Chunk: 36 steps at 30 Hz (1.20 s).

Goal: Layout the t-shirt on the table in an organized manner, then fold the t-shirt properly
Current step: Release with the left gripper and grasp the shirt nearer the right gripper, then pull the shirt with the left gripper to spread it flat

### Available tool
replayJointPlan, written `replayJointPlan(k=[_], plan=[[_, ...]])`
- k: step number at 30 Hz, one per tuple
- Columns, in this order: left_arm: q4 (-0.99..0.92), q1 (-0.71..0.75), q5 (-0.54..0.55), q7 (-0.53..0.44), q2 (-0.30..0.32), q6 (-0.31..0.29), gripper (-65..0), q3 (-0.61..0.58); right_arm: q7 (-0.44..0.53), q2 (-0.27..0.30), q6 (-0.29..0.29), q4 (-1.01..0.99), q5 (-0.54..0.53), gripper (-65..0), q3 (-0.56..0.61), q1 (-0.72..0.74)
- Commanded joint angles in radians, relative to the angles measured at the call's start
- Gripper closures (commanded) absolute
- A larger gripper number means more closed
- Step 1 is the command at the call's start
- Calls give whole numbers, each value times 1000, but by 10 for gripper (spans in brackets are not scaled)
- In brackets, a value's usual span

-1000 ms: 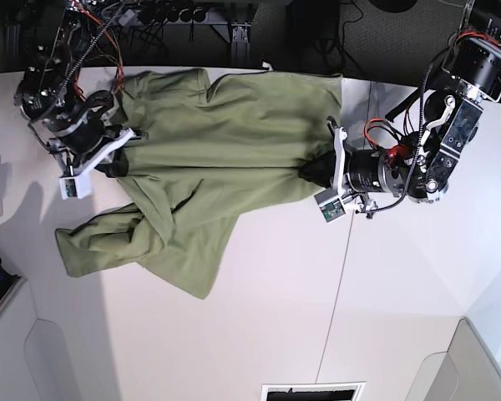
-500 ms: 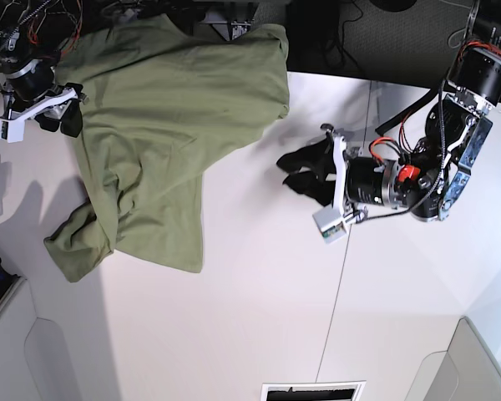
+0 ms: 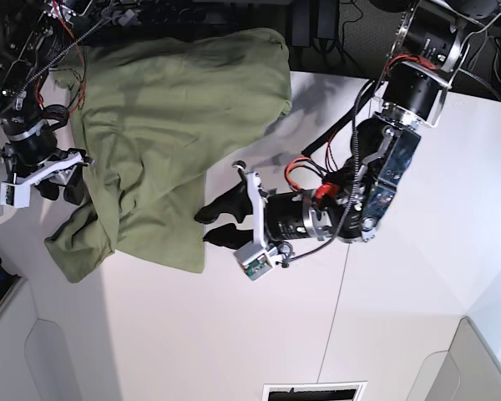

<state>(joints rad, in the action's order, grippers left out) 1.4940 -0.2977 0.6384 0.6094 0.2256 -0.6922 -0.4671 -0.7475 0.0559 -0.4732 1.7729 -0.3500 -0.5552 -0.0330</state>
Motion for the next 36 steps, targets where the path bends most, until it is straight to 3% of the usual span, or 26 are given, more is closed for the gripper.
replayJointPlan(k=[1, 7, 16, 18, 21, 22, 25, 27, 36], plan=[[-20, -38, -10, -44, -18, -6, -277, -12, 27, 8, -2, -11, 1, -295, 18, 30], [-259, -128, -122, -153, -104, -6, -219, -122, 56, 16, -1, -203, 63, -295, 127, 107], [-476, -156, -248, -288, -192, 31, -219, -137, 59, 16, 10, -247, 74, -291, 149, 121], [-507, -156, -284, -309, -196, 31, -219, -137, 55, 16, 10, -247, 74, -215, 149, 121], [-549, -160, -332, -321, -195, 58, -219, -137, 55, 16, 10, -247, 85, 0, 149, 121], [-562, -163, -352, -321, -194, 91, -219, -137, 55, 16, 10, -247, 92, 0, 149, 121], [-589, -178, -393, -321, -175, 225, -219, -137, 55, 27, 10, -247, 124, 0, 149, 121], [-594, -188, -397, -321, -148, 282, -219, -137, 55, 45, 10, -247, 126, 0, 149, 121], [-594, -206, -396, -309, 41, 300, -219, -137, 50, 120, 16, -247, 122, 0, 112, 121]])
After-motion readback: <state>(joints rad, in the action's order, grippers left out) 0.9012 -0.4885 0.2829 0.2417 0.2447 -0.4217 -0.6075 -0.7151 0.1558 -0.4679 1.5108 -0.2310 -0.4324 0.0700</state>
